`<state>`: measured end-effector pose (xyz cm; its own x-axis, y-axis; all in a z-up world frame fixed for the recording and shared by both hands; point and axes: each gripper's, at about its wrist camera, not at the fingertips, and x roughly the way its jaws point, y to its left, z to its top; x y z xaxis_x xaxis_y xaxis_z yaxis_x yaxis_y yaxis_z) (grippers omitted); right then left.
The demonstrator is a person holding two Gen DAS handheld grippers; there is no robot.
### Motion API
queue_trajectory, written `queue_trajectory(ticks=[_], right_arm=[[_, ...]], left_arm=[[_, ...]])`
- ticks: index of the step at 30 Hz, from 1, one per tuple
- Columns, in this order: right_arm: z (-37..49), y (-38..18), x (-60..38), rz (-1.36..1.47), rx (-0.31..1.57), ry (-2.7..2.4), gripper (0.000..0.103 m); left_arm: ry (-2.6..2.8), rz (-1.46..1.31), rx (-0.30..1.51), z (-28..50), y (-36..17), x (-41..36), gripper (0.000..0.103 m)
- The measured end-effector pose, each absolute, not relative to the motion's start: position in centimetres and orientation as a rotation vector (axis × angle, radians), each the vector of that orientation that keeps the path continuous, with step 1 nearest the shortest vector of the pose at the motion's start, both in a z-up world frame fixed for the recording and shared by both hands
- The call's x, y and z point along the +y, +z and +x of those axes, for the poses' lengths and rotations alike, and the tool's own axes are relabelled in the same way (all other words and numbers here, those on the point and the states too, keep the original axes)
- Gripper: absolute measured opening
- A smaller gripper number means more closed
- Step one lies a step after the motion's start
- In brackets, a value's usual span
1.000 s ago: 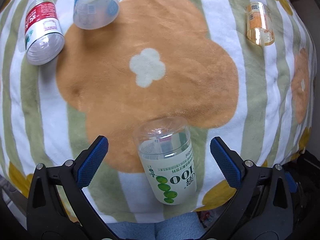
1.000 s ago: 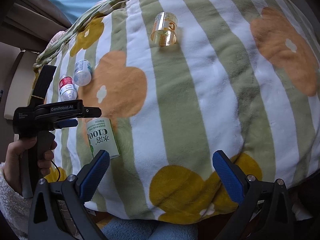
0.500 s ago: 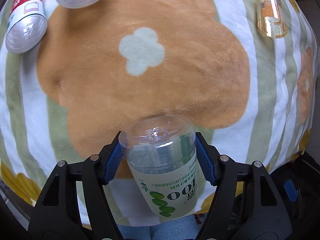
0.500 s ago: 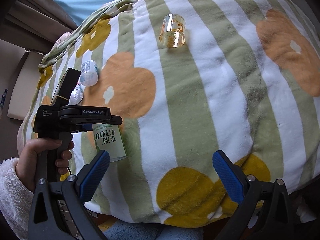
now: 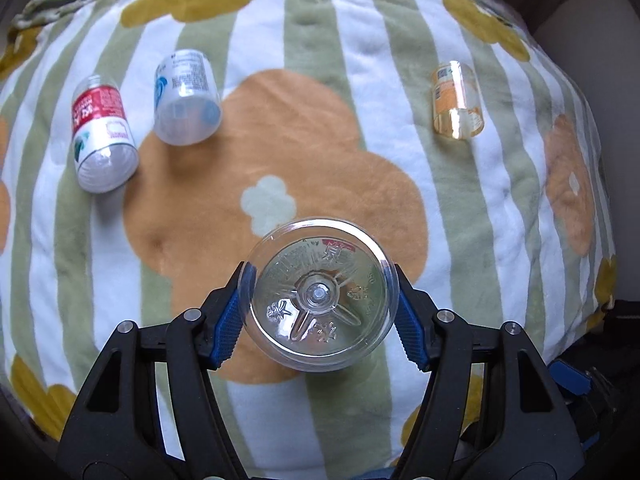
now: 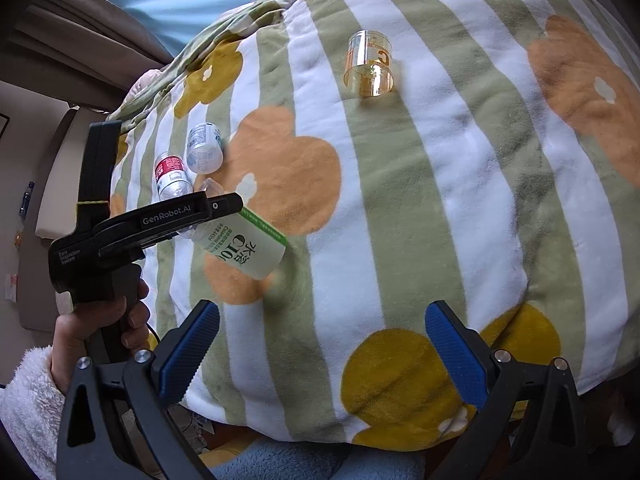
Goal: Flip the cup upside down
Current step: 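Close the left tool on the cup while the right tool releases it, then rotate the cup upside down with the left tool and lower it onto the quilt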
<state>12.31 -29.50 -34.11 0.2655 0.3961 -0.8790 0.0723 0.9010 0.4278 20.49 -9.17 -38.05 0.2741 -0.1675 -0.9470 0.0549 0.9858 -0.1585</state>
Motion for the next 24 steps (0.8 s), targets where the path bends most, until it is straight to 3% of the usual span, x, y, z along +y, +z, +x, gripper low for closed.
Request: queue_trajectory(ticks=[10,24], right_arm=[[10.7,-36.1,-29.6,0.453,1.309,0.248,0.103],[10.3,-38.1,-29.8,0.441,1.323,0.292,0.103]], left_arm=[[-0.174,0.028,1.142,17.7,-36.6,-10.5,0.062],[-0.167,0.142,1.101,14.8,-38.0,-11.5,0.062]])
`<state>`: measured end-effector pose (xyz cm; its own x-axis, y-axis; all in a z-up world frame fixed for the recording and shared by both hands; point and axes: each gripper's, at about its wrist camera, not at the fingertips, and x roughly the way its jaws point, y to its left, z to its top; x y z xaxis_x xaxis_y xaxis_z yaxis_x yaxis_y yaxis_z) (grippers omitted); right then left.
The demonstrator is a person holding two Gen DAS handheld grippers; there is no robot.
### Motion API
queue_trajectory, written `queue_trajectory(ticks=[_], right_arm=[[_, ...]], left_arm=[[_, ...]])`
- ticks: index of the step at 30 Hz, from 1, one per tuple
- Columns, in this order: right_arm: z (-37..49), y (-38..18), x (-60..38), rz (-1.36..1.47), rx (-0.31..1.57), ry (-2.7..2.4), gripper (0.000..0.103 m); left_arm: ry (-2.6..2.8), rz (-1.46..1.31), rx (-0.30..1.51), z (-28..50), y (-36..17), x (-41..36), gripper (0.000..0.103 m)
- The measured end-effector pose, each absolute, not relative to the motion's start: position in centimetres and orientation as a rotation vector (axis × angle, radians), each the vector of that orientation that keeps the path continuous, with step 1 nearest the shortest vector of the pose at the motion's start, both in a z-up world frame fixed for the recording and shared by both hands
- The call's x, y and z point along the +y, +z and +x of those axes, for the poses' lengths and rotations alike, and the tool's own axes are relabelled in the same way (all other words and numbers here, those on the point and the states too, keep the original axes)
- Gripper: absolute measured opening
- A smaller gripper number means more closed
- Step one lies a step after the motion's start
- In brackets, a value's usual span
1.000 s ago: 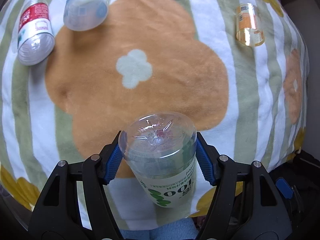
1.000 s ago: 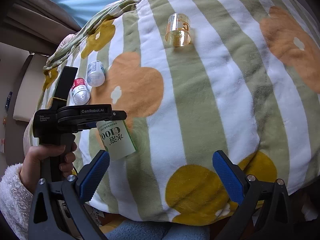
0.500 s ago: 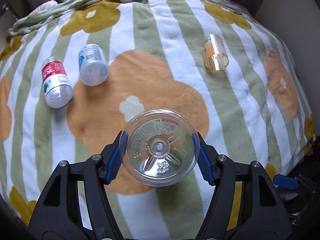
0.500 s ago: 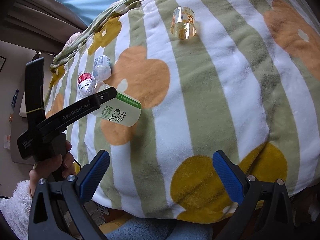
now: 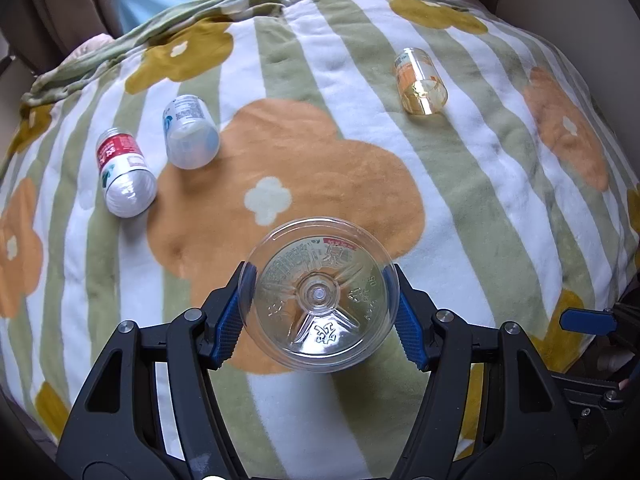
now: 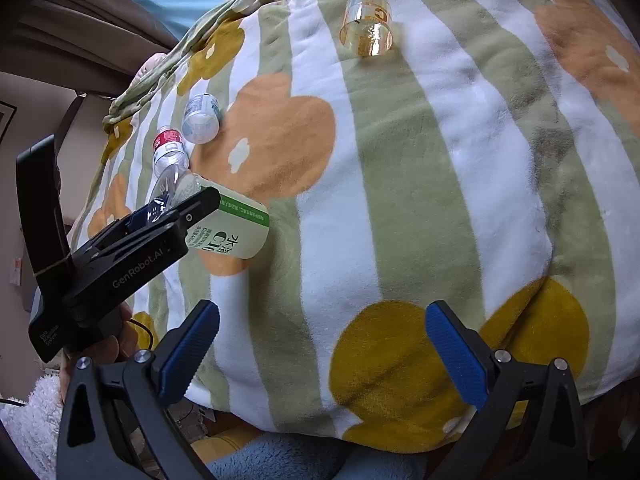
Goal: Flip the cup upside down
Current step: 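Rotate the cup upside down with the left tool and lower it onto the quilt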
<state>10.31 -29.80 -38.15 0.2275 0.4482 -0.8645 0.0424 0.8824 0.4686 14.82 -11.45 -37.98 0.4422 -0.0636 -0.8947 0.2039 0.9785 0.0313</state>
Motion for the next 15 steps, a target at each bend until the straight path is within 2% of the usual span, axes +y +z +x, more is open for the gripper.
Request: queue_trajectory(ticks=[15], right_arm=[[10.4,-38.7,-29.6,0.384,1.318,0.306,0.103]], left_arm=[[-0.16,0.152,1.112,14.6,-39.1,-11.9,0.062]])
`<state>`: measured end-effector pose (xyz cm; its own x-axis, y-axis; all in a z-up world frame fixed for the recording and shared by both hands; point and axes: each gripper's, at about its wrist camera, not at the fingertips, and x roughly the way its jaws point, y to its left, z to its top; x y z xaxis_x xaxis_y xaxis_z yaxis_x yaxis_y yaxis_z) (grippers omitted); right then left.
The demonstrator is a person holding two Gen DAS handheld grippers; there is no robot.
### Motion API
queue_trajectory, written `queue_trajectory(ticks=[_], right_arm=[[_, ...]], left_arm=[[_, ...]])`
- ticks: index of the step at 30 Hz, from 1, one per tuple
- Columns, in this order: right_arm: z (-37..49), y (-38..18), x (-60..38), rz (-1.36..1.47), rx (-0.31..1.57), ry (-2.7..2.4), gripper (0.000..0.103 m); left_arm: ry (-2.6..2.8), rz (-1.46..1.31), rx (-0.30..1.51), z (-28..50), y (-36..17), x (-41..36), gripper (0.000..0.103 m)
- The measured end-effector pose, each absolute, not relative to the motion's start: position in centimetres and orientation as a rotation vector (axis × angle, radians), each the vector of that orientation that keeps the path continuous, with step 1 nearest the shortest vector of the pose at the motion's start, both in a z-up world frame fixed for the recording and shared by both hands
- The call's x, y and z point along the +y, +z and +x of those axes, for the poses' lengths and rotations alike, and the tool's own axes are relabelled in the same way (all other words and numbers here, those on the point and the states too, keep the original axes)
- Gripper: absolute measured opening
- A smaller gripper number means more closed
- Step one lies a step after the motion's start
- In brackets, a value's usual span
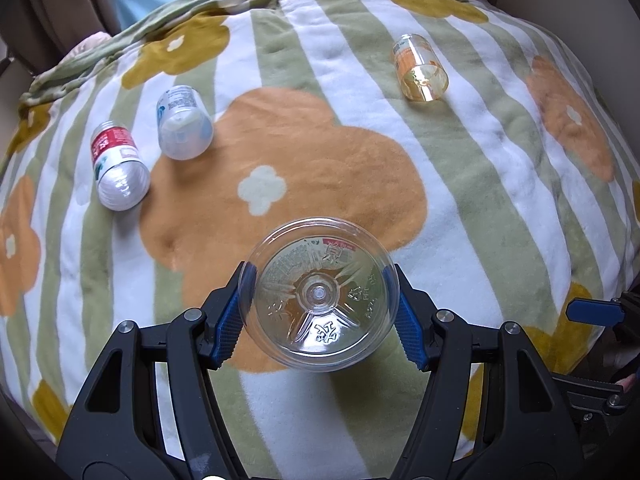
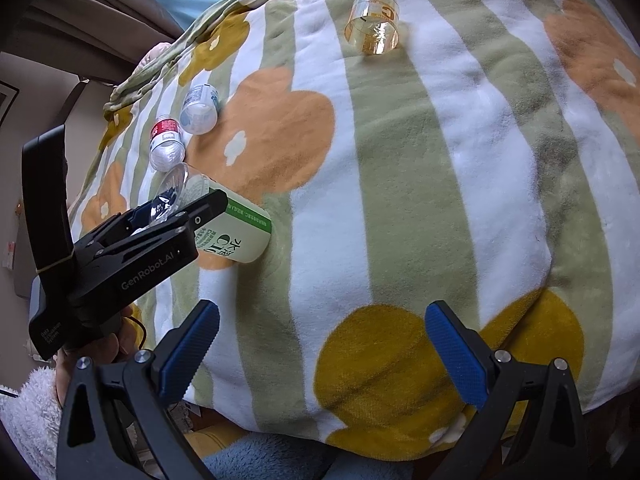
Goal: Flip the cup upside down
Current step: 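Rotate the cup upside down with the left tool and lower it onto the quilt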
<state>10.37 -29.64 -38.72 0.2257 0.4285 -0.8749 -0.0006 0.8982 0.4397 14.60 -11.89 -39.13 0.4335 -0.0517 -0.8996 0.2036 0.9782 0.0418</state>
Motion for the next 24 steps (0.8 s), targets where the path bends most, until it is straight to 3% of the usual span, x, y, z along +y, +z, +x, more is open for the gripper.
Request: queue_trajectory(ticks=[3,7,13,16,24], right_arm=[[10.4,-38.8,-29.6,0.384,1.317,0.303,0.103],[10.5,-39.0,-29.8,0.382,1.32,0.301,0.103],[10.6,-39.2,-30.1,0.385,1.326,0.296,0.103],[10.6,-39.4,-30.2,0.38,1.333,0.296,0.103],[10.7,-39.3,-30.1,0.388,1.338,0.286,0.103]], left_arm=[[-0.152,0.146,1.118,14.6,-39.2,-11.8,0.063],[-0.172,0.088,1.156,14.9,-39.9,-11.3,0.092],[-0.159,0.051,1.18,15.0,-40.5,-11.0,0.094],[-0.163,0.048,1.184,15.0,-40.6,-11.0,0.103],[-0.173,0.04,1.184,14.7,-40.2,-10.7,0.103]])
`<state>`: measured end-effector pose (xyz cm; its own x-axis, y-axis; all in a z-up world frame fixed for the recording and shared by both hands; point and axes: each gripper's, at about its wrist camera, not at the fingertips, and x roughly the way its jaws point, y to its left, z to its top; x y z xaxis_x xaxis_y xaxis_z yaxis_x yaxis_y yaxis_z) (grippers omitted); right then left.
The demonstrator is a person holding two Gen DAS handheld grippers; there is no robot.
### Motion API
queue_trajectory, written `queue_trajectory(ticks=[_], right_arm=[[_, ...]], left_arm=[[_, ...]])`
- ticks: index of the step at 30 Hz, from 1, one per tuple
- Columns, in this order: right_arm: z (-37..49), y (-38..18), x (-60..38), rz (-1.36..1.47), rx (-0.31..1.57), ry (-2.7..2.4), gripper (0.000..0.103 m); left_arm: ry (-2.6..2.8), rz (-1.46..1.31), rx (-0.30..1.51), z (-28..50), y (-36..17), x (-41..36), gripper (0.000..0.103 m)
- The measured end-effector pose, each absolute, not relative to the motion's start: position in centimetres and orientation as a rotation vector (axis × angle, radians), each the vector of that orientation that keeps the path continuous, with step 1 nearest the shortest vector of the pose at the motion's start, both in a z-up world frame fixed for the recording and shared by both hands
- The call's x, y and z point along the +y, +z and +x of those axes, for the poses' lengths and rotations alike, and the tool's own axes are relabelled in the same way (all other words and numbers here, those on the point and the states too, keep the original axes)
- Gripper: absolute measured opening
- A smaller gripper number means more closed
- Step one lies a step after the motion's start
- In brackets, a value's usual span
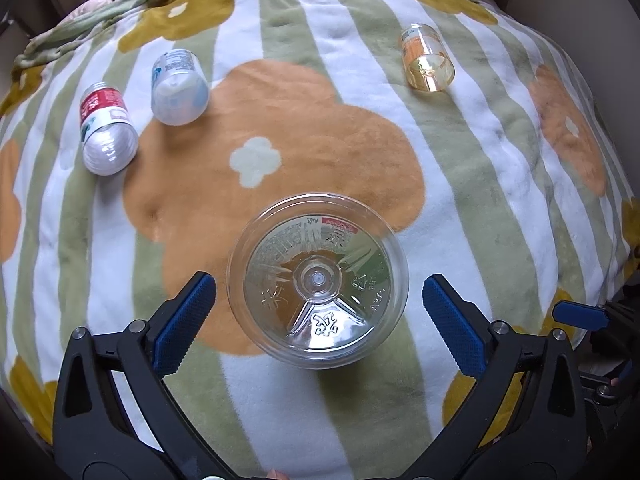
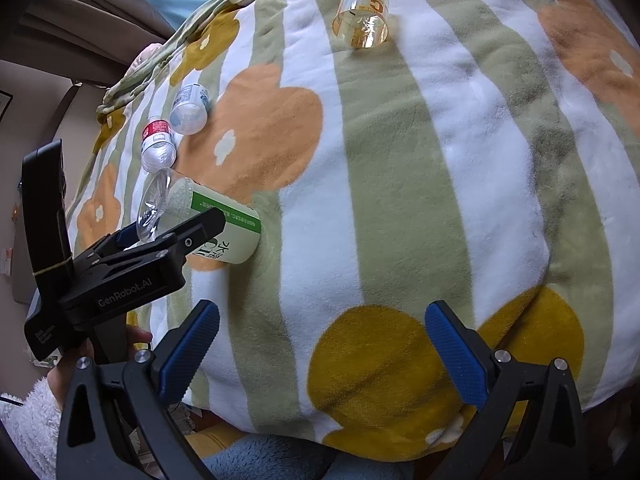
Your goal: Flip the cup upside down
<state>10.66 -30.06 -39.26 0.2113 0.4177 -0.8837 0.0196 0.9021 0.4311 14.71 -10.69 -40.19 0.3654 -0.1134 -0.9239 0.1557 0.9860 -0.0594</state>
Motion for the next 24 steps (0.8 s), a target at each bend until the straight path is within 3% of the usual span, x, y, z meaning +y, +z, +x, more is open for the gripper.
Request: queue_trajectory(ticks=[6,11,24], right_arm=[[10.6,-37.6,-29.3,0.305,1.321,0.278,0.103],[10.5,-33.4,-29.2,0.234,1.264,0.232,0.103],[9.7,-9.4,-25.3,0.046,0.789,0.1,0.103]], left_arm=[[-0.166,0.002,1.19,13.7,-38.3,-9.2,0.103],[-0.159,-0.032,1.169,11.6,-33.6,-7.0,0.103],[-0.073,0.005,0.768,7.6,-7.7,-0.6,0.103]])
